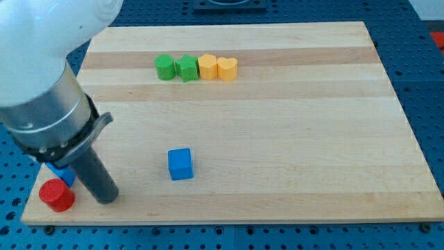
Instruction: Push blue cube slightly up
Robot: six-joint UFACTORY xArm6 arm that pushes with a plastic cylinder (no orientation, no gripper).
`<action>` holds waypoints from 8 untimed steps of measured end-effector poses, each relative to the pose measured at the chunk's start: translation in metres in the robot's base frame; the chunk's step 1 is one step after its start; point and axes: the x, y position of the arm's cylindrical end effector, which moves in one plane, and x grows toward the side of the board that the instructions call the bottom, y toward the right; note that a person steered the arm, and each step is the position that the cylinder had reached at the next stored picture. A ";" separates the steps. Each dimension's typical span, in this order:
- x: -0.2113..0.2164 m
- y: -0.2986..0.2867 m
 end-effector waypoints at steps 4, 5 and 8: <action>0.022 0.063; 0.005 0.097; -0.034 0.111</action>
